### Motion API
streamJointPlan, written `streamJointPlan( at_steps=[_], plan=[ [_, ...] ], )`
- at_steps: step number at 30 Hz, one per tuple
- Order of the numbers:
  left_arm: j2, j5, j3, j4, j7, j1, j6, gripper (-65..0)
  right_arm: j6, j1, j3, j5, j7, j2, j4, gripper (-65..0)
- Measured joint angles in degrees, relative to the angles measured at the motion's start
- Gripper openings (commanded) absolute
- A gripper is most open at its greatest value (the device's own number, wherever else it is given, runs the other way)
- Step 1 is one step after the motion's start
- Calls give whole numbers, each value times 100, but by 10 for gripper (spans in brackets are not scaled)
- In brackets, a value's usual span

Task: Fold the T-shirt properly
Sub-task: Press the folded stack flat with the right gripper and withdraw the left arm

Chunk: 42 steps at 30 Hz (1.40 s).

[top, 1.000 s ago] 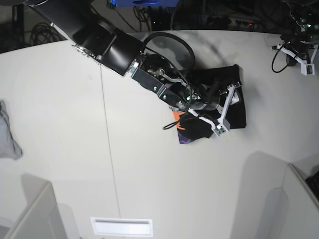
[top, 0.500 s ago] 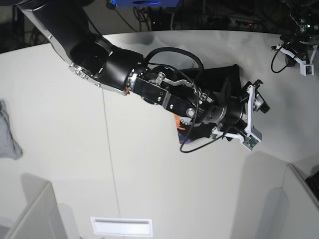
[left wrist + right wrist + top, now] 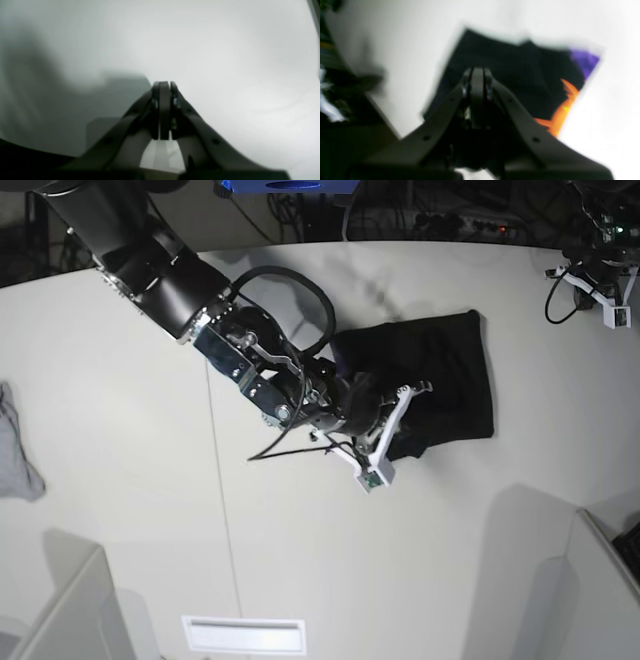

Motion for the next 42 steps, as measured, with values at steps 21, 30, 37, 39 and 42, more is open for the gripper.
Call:
streamJointPlan(
  at_steps=[21, 30, 37, 39, 42],
  plan=[
    [26, -28, -114, 249, -7, 50, -2, -650, 13, 833, -1049, -131, 691, -1137, -1934, -650],
    [26, -9, -184, 249, 0, 48, 0, -650, 284, 949, -1062, -186, 988, -1126, -669, -650],
    [22, -7, -168, 249, 9, 66, 0, -650, -46, 841, -417, -223, -92, -970, -315, -650],
    [28, -4, -157, 264, 11, 66, -2, -650, -70, 745, -352, -243, -105, -737, -334, -650],
    [157, -4, -175, 640, 11, 96, 2, -650, -66, 564, -348, -214, -114, -527, -332, -650]
  ],
)
